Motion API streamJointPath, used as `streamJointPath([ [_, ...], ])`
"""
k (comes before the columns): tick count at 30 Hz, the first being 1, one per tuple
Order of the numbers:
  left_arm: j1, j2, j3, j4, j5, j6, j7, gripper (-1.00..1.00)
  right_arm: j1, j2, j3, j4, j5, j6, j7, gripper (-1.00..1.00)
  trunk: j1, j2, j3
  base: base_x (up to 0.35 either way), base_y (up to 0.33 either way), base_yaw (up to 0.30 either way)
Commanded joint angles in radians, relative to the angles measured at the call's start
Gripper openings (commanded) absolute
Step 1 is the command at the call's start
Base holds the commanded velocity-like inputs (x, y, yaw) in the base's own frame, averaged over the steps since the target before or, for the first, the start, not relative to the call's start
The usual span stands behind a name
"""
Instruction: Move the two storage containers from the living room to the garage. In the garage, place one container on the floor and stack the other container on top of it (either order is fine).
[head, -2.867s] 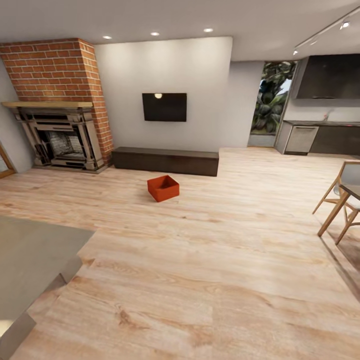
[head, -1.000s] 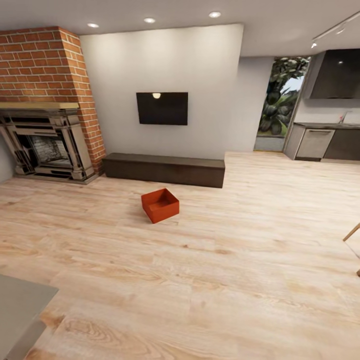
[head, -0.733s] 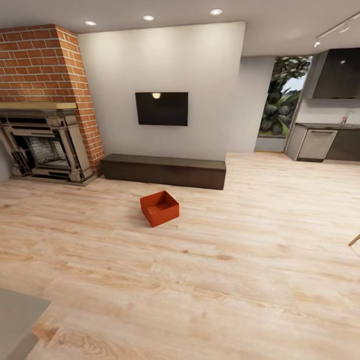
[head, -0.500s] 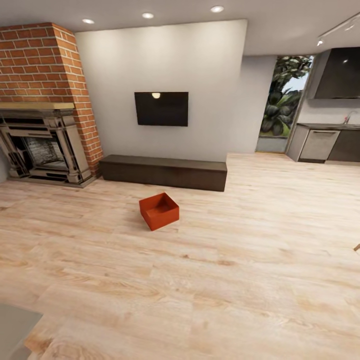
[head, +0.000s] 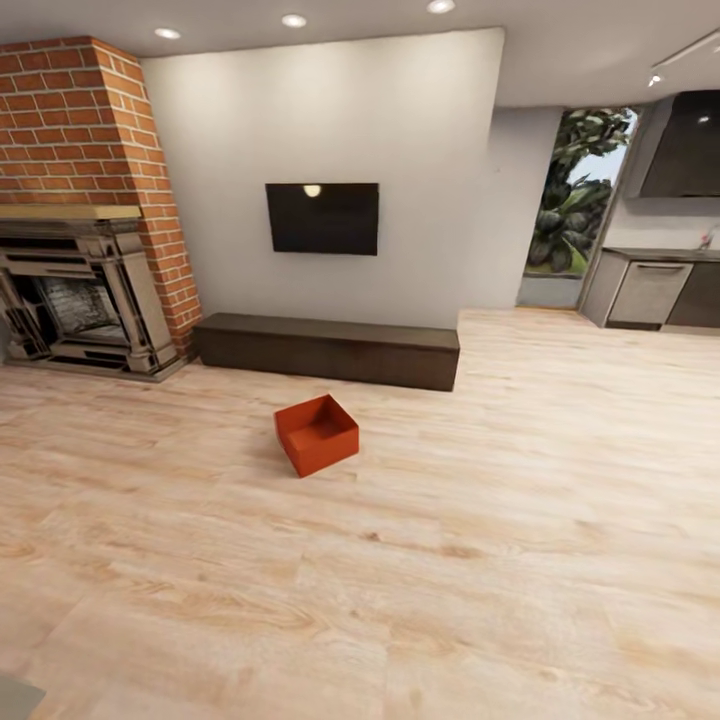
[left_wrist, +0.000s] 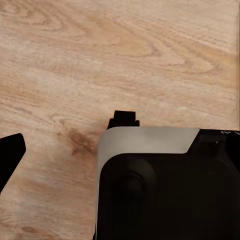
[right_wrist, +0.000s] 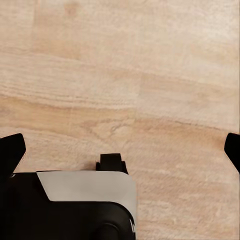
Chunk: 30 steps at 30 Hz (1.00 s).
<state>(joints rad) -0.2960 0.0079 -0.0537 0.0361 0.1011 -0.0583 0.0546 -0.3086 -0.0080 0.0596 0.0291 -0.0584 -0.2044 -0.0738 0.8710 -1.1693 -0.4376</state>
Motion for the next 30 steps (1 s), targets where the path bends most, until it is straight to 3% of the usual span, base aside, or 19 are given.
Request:
streamJointPath([
  [1,-0.002,0.000,-0.006,0.004,0.010,-0.006,0.001,1.00,-0.001,0.000,0.006,0.003,-0.006,-0.006,-0.001,1.00,0.001,-0.001,-0.001,0.340,-0.091,0.137],
  [15,-0.002,0.000,-0.006,0.004,0.010,-0.006,0.001,1.00,-0.001,0.000,0.006,0.003,-0.006,-0.006,-0.001,1.00,0.001,-0.001,-0.007,0.329,-0.156,0.226],
  [30,-0.002,0.000,-0.006,0.004,0.009,-0.006,0.001,1.00,-0.001,0.000,0.006,0.003,-0.006,-0.006,-0.001,1.00,0.001,-0.001,-0.007,0.297,-0.206,0.016],
])
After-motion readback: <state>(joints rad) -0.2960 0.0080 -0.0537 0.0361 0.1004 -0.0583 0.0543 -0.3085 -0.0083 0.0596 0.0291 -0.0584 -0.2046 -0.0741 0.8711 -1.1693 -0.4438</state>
